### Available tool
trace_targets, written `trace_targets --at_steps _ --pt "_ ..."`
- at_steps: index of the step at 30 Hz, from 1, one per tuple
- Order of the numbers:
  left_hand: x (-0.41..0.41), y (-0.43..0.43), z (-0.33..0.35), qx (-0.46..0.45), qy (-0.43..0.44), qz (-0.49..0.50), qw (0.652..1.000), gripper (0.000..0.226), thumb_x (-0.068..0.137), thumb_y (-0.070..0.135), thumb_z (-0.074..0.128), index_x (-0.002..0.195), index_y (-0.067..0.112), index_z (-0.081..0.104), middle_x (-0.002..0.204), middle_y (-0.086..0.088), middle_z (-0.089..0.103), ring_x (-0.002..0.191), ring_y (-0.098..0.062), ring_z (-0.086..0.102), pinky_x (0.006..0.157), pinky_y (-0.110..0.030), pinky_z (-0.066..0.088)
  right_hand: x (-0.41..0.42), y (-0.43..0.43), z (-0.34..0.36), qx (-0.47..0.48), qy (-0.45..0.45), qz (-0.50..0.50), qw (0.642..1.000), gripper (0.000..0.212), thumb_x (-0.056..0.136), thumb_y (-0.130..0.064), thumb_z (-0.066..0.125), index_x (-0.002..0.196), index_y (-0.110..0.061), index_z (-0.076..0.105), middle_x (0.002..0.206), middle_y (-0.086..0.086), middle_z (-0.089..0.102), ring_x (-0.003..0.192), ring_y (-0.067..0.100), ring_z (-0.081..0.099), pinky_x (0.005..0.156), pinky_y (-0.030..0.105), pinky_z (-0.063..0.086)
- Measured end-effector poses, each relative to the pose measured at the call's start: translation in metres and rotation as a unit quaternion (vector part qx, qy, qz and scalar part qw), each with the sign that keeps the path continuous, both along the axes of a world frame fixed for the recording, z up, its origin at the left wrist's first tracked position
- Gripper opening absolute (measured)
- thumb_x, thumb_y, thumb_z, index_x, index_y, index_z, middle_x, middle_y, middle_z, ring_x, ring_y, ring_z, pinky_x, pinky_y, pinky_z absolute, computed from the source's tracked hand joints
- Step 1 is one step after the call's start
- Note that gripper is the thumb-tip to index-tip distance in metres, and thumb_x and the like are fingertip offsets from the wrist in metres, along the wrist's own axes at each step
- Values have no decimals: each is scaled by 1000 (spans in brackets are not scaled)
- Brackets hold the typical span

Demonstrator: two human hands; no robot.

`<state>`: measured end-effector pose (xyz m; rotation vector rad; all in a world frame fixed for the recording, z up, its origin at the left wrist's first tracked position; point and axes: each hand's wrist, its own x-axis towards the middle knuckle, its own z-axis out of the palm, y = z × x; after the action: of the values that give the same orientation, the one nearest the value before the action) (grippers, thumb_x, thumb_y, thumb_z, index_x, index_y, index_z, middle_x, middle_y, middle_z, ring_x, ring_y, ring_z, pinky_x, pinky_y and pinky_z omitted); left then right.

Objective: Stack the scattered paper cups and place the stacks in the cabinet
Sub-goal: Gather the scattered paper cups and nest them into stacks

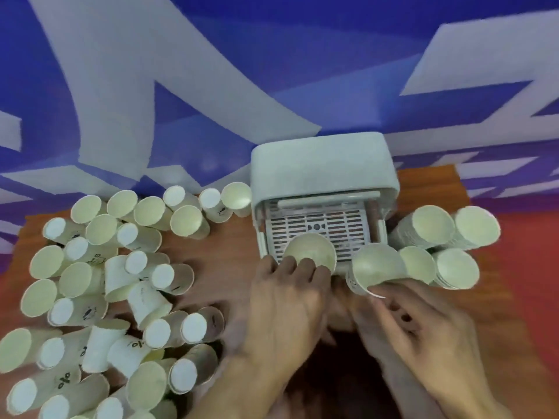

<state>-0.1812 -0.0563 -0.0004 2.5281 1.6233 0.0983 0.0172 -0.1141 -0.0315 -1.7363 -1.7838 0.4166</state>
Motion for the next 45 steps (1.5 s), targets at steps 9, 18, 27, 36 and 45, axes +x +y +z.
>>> trace_targets --at_steps 9,18,27,36,45 --pt "155 -7 -18 44 12 -91 995 17 77 19 74 67 21 61 64 0 57 59 -25 54 62 -35 33 138 -29 -17 38 -30 -93 994 12 94 -24 67 100 -20 77 101 -8 70 88 10 62 78 11 43" --pt "198 -11 -49 67 24 -86 994 27 92 30 59 67 22 60 64 0 55 60 -28 52 61 -36 29 194 -28 -67 50 -9 -60 997 11 98 -24 66 101 -19 75 101 -7 68 93 18 66 73 37 55" --pt "205 -8 -64 51 20 -52 997 23 92 30 60 70 24 62 69 1 59 63 -28 54 62 -38 35 205 -11 -81 67 31 -21 997 9 96 -18 68 98 -16 76 97 -5 70 89 19 67 73 38 56" --pt "203 -5 -98 16 9 -55 998 11 88 28 65 77 26 66 72 5 63 66 -23 58 66 -37 39 207 -8 -99 6 -25 26 999 11 96 -29 69 106 -26 74 107 -12 67 91 12 69 58 34 55" --pt "199 9 -119 -43 -9 -139 989 5 75 20 65 70 21 62 67 1 59 66 -21 57 71 -31 35 199 5 -94 -81 -59 24 995 18 94 -38 61 100 -33 78 99 -18 71 83 9 70 56 21 47"
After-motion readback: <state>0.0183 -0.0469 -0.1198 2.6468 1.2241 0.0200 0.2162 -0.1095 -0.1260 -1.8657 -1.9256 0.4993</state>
